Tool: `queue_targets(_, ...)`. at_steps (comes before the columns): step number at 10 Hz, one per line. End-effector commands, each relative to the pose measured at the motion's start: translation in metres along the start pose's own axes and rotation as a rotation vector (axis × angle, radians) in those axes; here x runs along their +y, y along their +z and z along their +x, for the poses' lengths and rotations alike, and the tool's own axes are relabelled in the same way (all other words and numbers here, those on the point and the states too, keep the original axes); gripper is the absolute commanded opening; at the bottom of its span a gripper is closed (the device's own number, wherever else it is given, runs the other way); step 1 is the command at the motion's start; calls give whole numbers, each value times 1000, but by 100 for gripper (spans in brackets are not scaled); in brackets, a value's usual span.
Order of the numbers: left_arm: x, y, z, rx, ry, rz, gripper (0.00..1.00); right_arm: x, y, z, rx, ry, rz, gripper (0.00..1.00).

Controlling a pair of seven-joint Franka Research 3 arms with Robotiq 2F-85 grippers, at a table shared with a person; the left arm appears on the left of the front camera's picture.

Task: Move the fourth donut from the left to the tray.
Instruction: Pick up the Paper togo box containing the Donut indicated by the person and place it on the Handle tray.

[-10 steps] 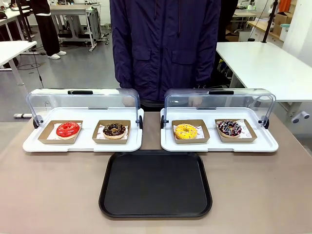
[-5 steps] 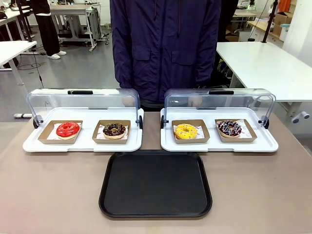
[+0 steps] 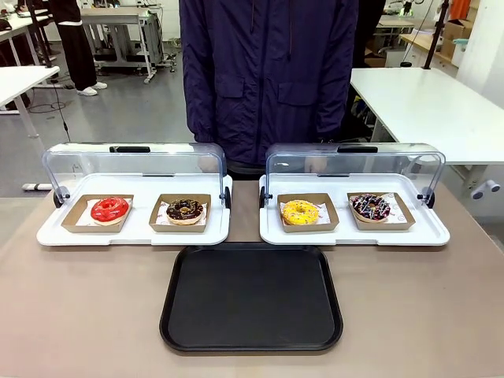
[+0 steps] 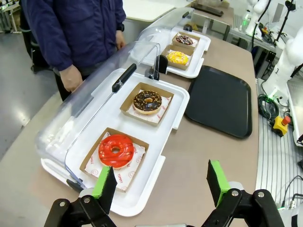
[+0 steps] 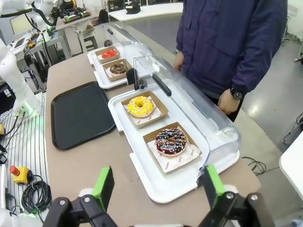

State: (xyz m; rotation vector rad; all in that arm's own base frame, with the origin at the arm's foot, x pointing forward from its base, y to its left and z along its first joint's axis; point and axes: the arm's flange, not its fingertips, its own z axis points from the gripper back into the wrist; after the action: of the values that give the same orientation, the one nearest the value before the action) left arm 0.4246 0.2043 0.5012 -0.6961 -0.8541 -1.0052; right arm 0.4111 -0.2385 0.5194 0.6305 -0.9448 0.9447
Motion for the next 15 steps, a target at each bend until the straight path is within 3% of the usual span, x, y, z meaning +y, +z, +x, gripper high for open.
queue_targets(1, -1, 0, 0, 9, 1, -5, 100, 0, 0, 1, -5, 5, 5, 100)
queue_targets(15, -1, 0, 0, 9, 1, -5, 100, 0, 0, 1, -5, 5, 5, 100)
